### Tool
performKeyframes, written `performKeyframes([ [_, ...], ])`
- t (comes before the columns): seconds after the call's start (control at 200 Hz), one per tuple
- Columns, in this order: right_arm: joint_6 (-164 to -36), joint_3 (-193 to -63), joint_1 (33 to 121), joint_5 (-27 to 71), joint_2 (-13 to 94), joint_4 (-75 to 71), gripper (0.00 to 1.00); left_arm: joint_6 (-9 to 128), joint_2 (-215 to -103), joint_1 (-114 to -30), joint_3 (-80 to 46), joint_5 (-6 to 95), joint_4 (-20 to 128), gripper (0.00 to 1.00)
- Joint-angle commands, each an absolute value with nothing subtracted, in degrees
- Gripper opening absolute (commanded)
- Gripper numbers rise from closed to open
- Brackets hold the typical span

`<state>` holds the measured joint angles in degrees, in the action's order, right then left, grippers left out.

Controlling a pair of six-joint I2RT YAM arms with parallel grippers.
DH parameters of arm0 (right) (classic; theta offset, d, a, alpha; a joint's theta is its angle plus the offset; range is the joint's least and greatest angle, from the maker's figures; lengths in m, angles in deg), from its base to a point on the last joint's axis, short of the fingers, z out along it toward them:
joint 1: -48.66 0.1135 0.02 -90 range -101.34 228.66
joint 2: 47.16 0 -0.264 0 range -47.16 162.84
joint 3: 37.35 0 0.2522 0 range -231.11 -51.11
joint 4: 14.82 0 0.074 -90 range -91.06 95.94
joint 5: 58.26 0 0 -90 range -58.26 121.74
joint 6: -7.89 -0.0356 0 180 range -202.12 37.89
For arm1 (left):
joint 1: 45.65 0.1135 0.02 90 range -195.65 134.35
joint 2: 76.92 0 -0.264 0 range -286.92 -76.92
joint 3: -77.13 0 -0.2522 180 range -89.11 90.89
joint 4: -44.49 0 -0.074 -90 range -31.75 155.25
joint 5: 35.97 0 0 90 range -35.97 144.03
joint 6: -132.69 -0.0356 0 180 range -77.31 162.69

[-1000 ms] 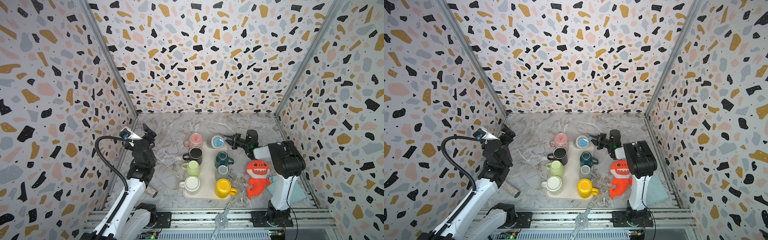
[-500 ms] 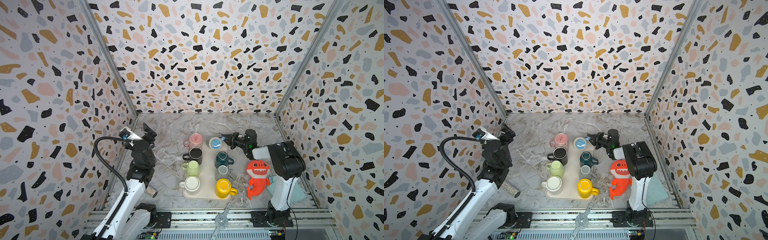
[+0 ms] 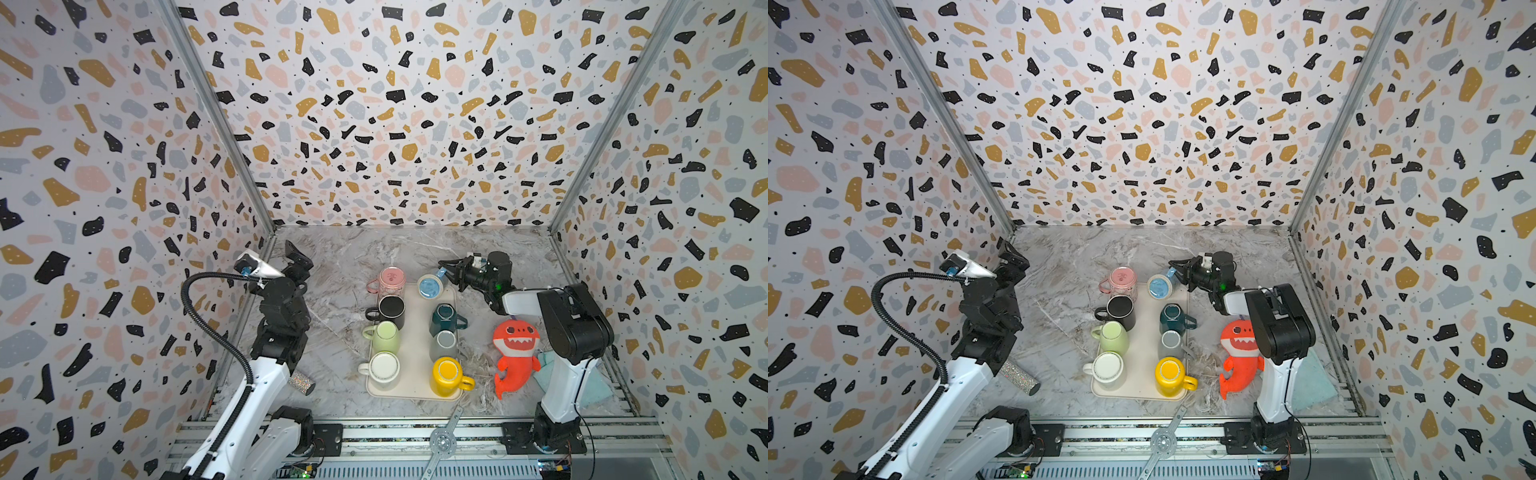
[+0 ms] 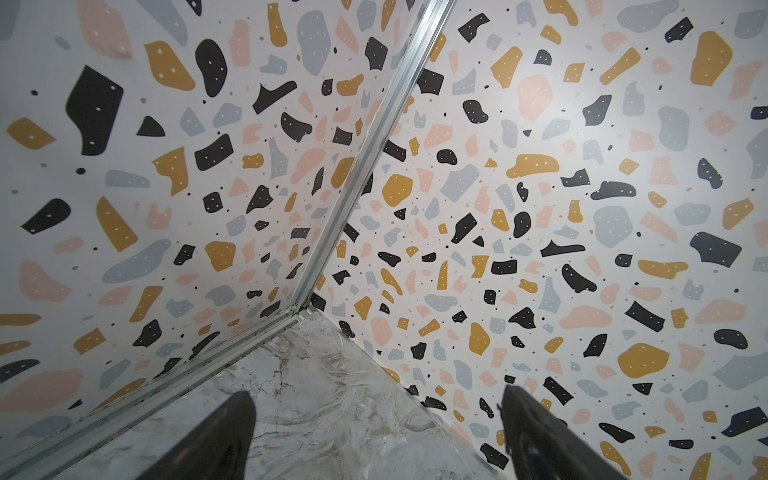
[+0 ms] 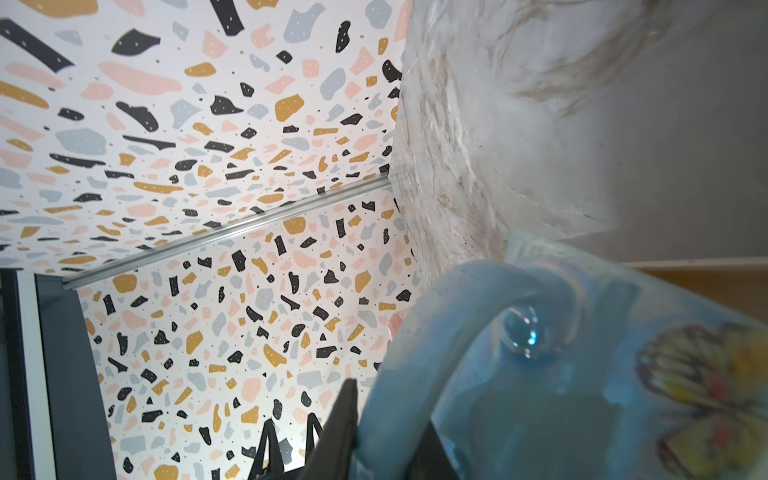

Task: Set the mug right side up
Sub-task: 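Close the right gripper on the light blue butterfly mug's handle, then lift the blue mug with the right gripper while the left arm reaches toward it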

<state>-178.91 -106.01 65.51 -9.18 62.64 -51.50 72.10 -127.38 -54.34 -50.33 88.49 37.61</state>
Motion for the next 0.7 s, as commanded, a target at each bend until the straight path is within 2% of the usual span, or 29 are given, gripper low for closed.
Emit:
performKeyframes([
  [0.0, -175.2, -108.6, 66.0, -9.6, 58.7, -54.2, 0.0, 72.8, -127.5, -54.1, -48.0, 87.5, 35.3, 0.93],
  [0.355, -161.2, -113.8, 67.1, -8.9, 56.8, -47.3, 0.0, 72.1, -129.0, -54.1, -46.4, 86.4, 35.5, 0.93],
  [0.581, -143.4, -121.3, 67.9, -6.9, 54.1, -32.9, 0.0, 70.3, -132.2, -54.1, -43.9, 80.3, 35.1, 0.92],
  [0.696, -129.2, -126.0, 69.6, -0.9, 51.3, -20.9, 0.0, 69.0, -135.0, -54.1, -40.9, 73.9, 36.1, 0.89],
])
